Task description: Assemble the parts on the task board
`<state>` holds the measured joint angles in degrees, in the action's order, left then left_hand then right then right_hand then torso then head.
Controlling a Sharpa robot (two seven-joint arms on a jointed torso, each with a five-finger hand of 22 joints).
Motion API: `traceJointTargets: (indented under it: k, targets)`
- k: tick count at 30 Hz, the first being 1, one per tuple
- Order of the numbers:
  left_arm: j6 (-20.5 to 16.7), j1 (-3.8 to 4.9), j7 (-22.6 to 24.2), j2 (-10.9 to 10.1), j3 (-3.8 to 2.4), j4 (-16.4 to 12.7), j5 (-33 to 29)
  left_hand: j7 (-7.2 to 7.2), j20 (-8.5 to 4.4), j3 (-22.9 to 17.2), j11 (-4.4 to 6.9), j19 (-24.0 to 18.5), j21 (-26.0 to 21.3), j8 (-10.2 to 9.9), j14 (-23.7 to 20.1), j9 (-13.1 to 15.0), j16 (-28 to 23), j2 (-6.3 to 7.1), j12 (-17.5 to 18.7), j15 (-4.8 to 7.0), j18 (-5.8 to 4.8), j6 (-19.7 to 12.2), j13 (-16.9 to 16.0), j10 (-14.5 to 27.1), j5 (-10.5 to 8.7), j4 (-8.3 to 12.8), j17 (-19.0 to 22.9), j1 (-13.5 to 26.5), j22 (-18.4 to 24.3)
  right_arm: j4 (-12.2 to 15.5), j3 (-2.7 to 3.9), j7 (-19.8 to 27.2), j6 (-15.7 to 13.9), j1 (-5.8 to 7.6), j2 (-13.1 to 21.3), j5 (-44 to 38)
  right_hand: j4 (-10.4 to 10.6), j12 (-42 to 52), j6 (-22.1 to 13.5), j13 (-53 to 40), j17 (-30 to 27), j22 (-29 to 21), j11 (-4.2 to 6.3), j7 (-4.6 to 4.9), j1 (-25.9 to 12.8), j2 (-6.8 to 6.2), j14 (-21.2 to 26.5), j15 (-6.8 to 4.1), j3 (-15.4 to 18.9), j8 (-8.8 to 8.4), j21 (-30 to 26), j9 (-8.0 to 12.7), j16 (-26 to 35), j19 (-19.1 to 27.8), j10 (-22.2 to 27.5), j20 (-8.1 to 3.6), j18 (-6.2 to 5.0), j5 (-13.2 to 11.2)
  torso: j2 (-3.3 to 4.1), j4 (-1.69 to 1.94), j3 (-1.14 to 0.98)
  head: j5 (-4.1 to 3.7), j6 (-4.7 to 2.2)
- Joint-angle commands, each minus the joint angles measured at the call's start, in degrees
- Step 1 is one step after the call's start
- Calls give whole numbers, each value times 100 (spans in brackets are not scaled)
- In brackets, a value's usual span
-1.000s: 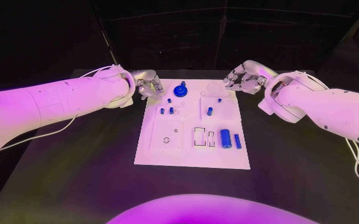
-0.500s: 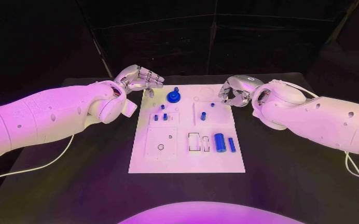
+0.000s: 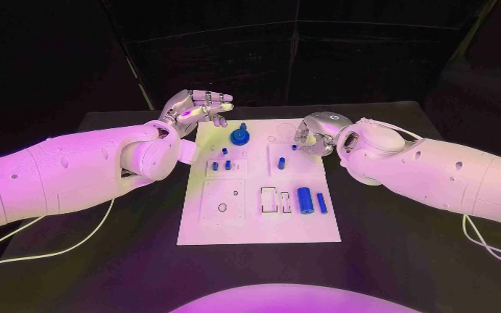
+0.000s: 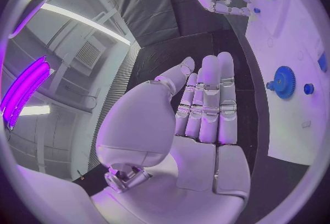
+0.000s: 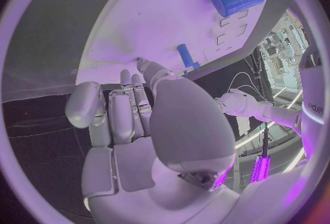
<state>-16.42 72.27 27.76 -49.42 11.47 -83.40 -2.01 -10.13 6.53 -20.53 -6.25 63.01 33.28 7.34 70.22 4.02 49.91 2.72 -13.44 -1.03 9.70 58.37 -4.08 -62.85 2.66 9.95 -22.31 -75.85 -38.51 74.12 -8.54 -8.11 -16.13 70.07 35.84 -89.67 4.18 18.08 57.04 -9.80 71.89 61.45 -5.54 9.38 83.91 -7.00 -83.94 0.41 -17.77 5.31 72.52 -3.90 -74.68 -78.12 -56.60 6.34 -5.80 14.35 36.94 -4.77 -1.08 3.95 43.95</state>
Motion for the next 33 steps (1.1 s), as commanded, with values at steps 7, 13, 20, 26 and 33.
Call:
traceJointTargets:
  k: [7,13,20,26,33]
  targets:
    - [134,0,317,-16,-3,-157,-444,-16,5,57,12,-35,-56,30,-44,-10,-54,-29,-37,6,70,18,7,49,8,-16,23,-21,23,-70,5,122,26,-42,-140,-29,-31,-28,14,62,0,24,-44,47,-26,-34,-179,51,-129,-29,38,0,-60,-1,-4,50,17,-11,4,2,-6,16,44]
    - [163,-1,313,-13,-3,-197,-451,-15,4,58,13,-33,-65,30,-38,-10,-65,-42,-39,9,73,14,9,57,8,-9,31,-45,30,-168,6,151,100,-49,-210,21,-68,-25,87,136,23,64,-25,24,-59,-13,-192,41,-269,-24,67,-12,-102,-20,-71,46,21,-33,-6,-7,-1,13,63]
    - [172,-1,312,-12,-3,-208,-453,-15,3,58,13,-33,-65,30,-38,-11,-66,-43,-39,9,73,14,9,58,8,-8,32,-47,31,-255,6,145,310,-51,-278,36,-105,-24,169,200,65,140,-3,2,-97,1,-212,24,-388,-12,120,-21,-158,-57,-154,33,34,-51,-10,-1,-2,35,80]
    - [177,-1,313,-13,-3,-211,-454,-15,3,58,13,-33,-65,30,-38,-11,-66,-43,-39,9,73,14,9,58,8,-8,32,-47,31,-309,6,136,445,-52,-327,38,-139,-23,223,243,88,201,10,-4,-126,10,-224,12,-468,-8,161,-25,-191,-85,-217,23,45,-66,-9,-7,-2,50,100]
    - [189,-1,311,-1,-3,-204,-454,-15,3,58,13,-33,-65,30,-38,-11,-66,-43,-39,9,73,14,9,58,8,-8,32,-47,31,-371,7,90,601,-71,-398,36,-182,-23,288,285,112,287,24,-11,-151,26,-236,-1,-551,2,218,-30,-224,-125,-288,11,61,-84,-8,-4,-1,55,123]
